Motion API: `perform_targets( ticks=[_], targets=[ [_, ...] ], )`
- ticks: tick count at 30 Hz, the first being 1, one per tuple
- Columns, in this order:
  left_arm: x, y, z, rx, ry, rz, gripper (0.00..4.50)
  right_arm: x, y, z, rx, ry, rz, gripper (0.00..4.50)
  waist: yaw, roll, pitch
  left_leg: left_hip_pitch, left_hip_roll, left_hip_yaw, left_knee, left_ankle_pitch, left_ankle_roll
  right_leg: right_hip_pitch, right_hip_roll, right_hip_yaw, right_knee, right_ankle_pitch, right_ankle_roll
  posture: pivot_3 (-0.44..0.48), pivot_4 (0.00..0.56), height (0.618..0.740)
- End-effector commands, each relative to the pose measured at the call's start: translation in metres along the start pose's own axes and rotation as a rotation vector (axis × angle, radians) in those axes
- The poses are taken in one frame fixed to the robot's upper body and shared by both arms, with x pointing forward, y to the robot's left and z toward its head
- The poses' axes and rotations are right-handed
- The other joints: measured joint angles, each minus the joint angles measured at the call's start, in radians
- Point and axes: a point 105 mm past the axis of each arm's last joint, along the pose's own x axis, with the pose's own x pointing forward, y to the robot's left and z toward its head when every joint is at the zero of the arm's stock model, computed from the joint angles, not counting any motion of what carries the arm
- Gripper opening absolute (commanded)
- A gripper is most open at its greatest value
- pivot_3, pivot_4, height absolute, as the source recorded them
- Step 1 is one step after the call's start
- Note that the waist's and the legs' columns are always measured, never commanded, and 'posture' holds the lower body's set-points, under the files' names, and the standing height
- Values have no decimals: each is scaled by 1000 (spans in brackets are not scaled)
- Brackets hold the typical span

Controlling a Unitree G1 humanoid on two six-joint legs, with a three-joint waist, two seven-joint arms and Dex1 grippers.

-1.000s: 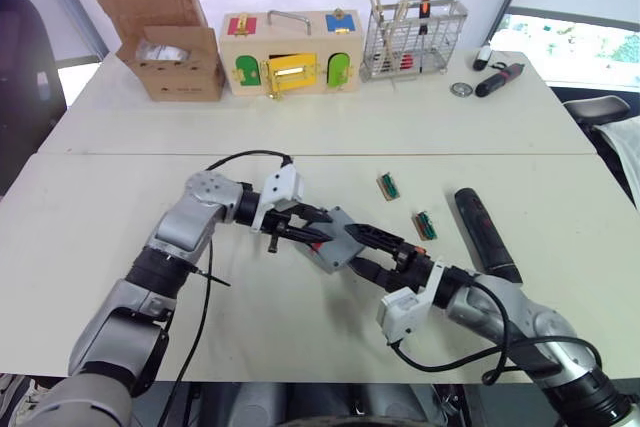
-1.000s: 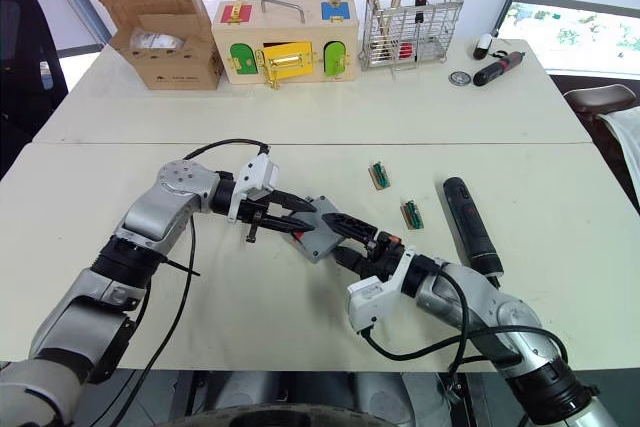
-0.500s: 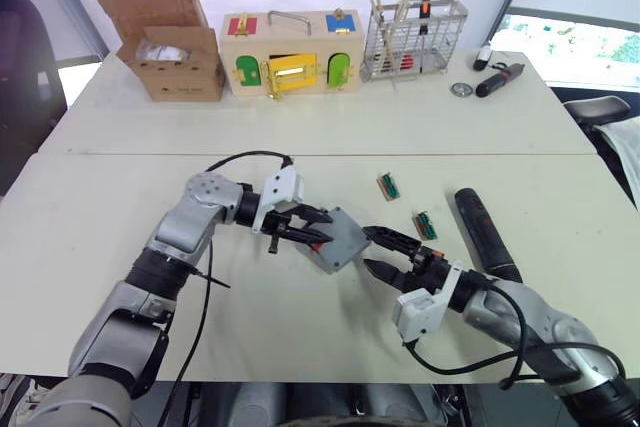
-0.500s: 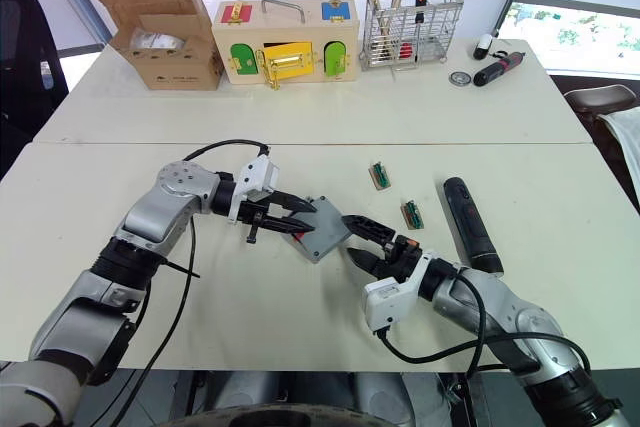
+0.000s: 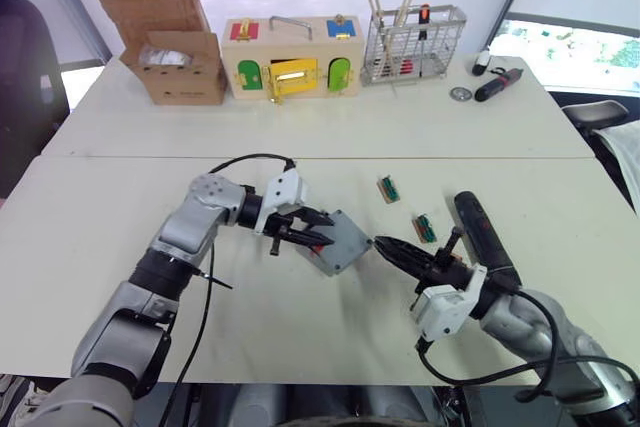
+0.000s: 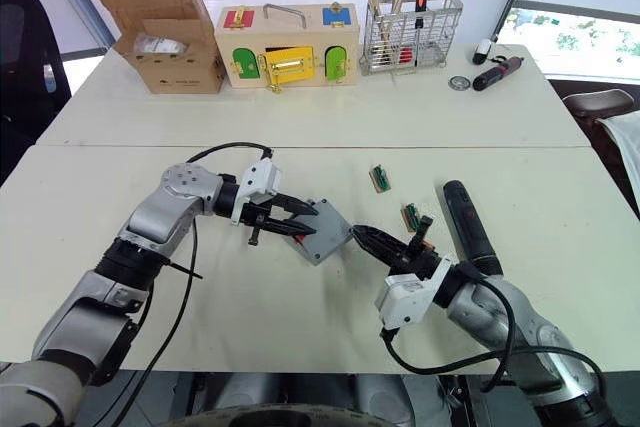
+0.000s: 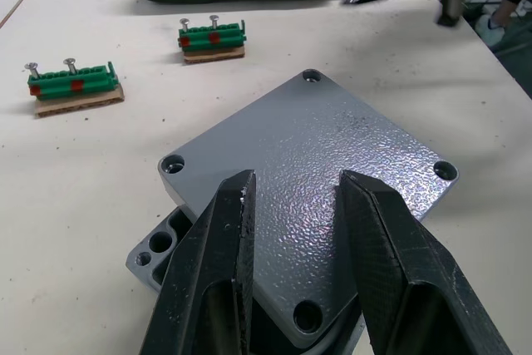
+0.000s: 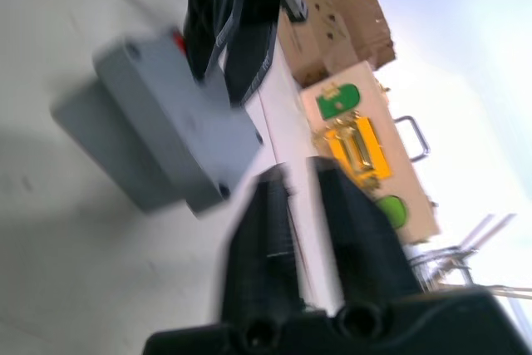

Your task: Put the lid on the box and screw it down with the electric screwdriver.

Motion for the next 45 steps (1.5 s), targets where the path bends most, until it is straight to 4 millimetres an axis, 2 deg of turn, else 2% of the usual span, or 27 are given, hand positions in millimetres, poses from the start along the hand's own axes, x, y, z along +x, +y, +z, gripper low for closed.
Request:
perform_targets(
  ticks=[1,4,7,16,28,45],
  targets=[
    [2,-7,-29,-72,97,-15,1585,1,0,8,113,-16,-14,22,0,0,0,0,0,0,0,0,0,0,0,0,0,0,0,0,150,740],
    [2,-7,-29,-71,98,-12,1585,1,7,10,326,-2,1,22,1,0,0,0,0,0,0,0,0,0,0,0,0,0,0,0,150,740],
    [2,-7,-29,-69,99,-11,1585,2,14,15,414,-10,41,22,0,0,0,0,0,-1,0,0,0,0,0,0,-1,0,0,0,150,740],
    [1,-7,-28,-66,98,-9,1585,5,19,16,423,-3,69,22,1,0,0,0,0,-1,0,0,0,0,0,0,-1,0,0,0,150,740],
    [0,-7,-26,-67,97,4,1585,17,23,6,405,11,74,22,0,0,0,0,0,-1,-1,0,0,0,0,0,-2,0,0,0,150,740],
    [-10,-8,-17,-105,74,31,1585,29,17,-2,357,-2,35,22,-2,1,1,-1,0,-1,-2,0,0,-2,0,0,-2,0,0,0,150,740]
  ],
)
